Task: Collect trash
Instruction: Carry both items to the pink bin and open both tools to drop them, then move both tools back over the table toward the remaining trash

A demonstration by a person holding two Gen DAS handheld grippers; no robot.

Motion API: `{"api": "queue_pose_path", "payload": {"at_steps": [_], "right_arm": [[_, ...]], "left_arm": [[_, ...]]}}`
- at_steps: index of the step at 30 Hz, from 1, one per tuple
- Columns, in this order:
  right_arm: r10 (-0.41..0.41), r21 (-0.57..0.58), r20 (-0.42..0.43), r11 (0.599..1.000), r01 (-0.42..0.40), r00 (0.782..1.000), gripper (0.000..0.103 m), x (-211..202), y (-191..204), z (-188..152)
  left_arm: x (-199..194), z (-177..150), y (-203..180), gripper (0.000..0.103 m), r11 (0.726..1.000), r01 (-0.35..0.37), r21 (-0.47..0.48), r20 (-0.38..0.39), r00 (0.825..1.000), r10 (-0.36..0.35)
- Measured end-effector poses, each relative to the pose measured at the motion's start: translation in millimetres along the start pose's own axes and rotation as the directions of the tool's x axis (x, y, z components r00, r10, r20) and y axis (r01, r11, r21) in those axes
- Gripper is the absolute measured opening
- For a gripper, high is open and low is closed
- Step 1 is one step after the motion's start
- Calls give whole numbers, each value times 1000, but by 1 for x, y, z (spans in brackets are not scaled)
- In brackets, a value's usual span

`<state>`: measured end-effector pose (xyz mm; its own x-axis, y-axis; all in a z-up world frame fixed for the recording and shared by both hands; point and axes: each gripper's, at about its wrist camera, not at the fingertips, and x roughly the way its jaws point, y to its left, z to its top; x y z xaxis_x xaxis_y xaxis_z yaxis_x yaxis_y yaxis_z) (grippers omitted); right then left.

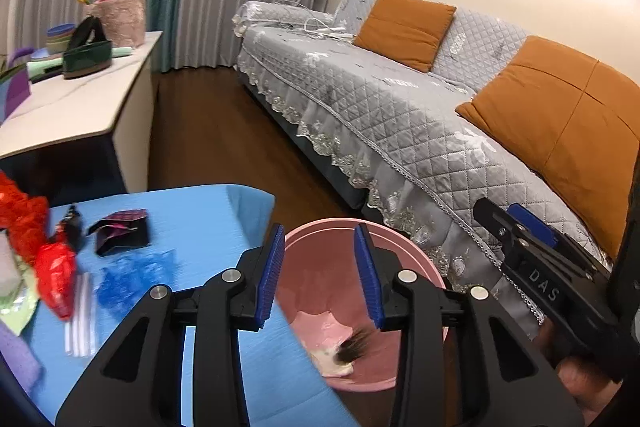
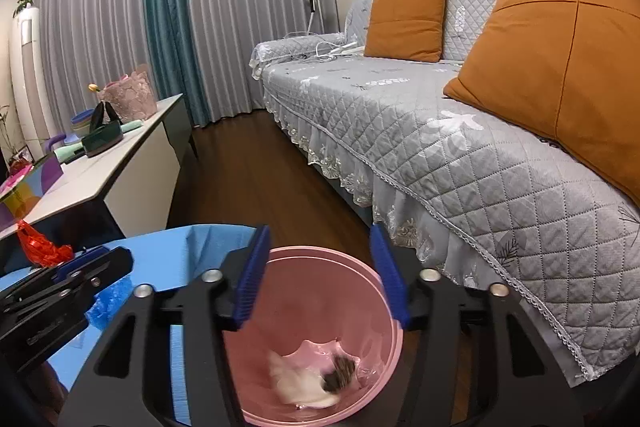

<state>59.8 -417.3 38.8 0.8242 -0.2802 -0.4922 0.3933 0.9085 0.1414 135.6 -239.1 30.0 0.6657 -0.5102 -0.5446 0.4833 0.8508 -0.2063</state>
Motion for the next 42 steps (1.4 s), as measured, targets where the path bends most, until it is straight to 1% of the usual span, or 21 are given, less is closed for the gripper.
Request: {"api": "queue_pose_path", "payload": {"at_steps": [1, 2, 3, 4, 6, 7, 9, 10, 11, 16, 18, 20, 21, 23, 26, 29, 32, 35, 37, 39, 42], "right_arm": [[3, -1, -1, 1000, -3, 1000, 65, -1, 1, 0], [6, -4, -2, 1000, -6, 1000, 71, -3, 4, 1], [7, -10, 1, 1000, -7, 1000, 74, -6, 6, 2], [9, -14, 7, 1000, -9, 1000, 76, -9, 9, 3], [20, -21, 19, 1000, -19, 1000, 84, -15, 14, 4], [29, -27, 29, 999, -28, 999, 86, -20, 18, 5], [41, -35, 43, 999, -40, 998, 95, -27, 24, 6], [44, -41, 49, 998, -42, 998, 97, -30, 27, 6], [46, -53, 58, 998, -43, 997, 98, -35, 33, 6], [94, -88, 57, 992, -89, 994, 98, -51, 54, 6], [107, -101, 55, 990, -102, 993, 98, -56, 64, 5], [125, -115, 54, 986, -118, 991, 98, -61, 74, 4], [138, -122, 50, 984, -131, 989, 98, -63, 78, 2], [156, -146, 51, 978, -147, 986, 98, -69, 89, -1], [158, -180, 75, 973, -142, 985, 98, -78, 102, -6], [175, -192, 88, 969, -155, 981, 94, -83, 111, -10], [191, -178, 81, 969, -174, 978, 89, -84, 116, -13], [182, -156, 73, 973, -169, 981, 82, -82, 118, -15], [194, -147, 57, 972, -184, 979, 78, -80, 121, -16], [214, -151, 32, 967, -207, 976, 74, -77, 128, -19], [215, -182, 27, 961, -206, 976, 73, -77, 139, -23]], "left_arm": [[-4, -1, 2, 39, 1000, -6, -1, 2, 1000, 6], [-10, -1, 3, 42, 1000, -15, -1, 5, 1000, 15], [-17, -3, 6, 45, 1000, -27, -3, 8, 1000, 27], [-22, -3, 7, 46, 999, -34, -4, 10, 999, 34], [-35, -6, 11, 50, 999, -52, -2, 18, 998, 52], [-41, -7, 13, 51, 998, -61, -1, 23, 998, 61], [-56, -11, 18, 55, 997, -80, -3, 38, 996, 80], [-62, -11, 19, 57, 996, -89, -3, 42, 995, 89], [-70, -13, 21, 61, 995, -100, -4, 49, 994, 100], [-107, -18, 31, 69, 988, -153, 6, 97, 984, 152], [-122, -19, 35, 75, 986, -164, 7, 117, 980, 162], [-133, -21, 37, 75, 981, -195, 14, 134, 972, 191], [-141, -23, 39, 75, 975, -220, 19, 148, 965, 215], [-152, -24, 44, 75, 970, -243, 16, 166, 957, 237], [-170, -31, 56, 75, 963, -270, -5, 189, 945, 266], [-182, -38, 70, 75, 954, -296, -38, 200, 933, 298], [-188, -49, 82, 75, 945, -322, -62, 198, 924, 328], [-187, -61, 94, 75, 933, -351, -72, 176, 917, 359], [-185, -67, 104, 75, 929, -358, -92, 150, 918, 368], [-186, -70, 113, 74, 928, -357, -106, 141, 919, 369], [-188, -74, 122, 74, 924, -368, -100, 140, 915, 380]]}}
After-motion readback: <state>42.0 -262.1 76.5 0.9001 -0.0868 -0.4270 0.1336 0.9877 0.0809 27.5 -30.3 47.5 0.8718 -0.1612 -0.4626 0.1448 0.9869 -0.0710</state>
